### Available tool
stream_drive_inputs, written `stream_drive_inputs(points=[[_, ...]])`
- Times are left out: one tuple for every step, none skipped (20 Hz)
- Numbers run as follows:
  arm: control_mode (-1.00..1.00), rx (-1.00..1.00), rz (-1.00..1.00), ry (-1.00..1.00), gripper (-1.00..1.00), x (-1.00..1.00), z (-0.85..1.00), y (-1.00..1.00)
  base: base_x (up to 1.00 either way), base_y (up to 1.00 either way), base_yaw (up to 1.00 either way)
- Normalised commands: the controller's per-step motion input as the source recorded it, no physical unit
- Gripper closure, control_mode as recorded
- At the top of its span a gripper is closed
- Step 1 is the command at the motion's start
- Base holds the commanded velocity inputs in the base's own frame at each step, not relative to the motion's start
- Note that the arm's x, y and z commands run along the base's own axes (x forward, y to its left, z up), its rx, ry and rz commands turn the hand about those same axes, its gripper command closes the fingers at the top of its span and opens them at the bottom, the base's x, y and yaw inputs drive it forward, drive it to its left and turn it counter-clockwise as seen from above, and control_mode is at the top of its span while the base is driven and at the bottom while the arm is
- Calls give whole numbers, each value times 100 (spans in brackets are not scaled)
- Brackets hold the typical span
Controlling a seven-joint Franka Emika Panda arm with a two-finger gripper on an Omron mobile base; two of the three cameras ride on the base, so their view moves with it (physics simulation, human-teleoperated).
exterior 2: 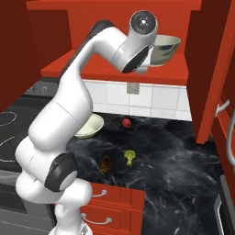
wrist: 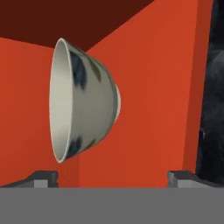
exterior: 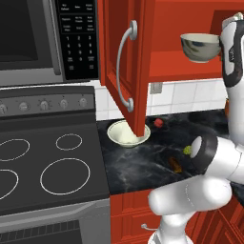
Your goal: Pick both bowls and place them on the counter. Then place the broccoli in one bowl and place the sweet potato in the other bowl.
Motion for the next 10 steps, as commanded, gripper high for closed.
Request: stream_drive_inputs(points=[[-100, 0, -17, 0, -100, 49, -5, -4, 0, 0, 0], [-100, 0, -10, 0, -100, 51, -7, -5, 0, 0, 0], [-100, 0, -6, 8, -100, 43, -7, -15, 0, 0, 0], [-100, 0, -4, 10, -100, 38, -10, -16, 0, 0, 0], [-100, 0, -3, 10, -100, 39, -10, -15, 0, 0, 0], [-100, 0, -3, 11, -100, 44, -10, -16, 0, 0, 0], [-100, 1, -1, 7, -100, 46, -10, -10, 0, 0, 0], [-100, 2, 0, 12, -100, 48, -10, -12, 0, 0, 0], [-100, 2, 0, 14, -100, 49, -10, -15, 0, 0, 0], [-100, 3, 0, 13, -100, 47, -10, -16, 0, 0, 0]])
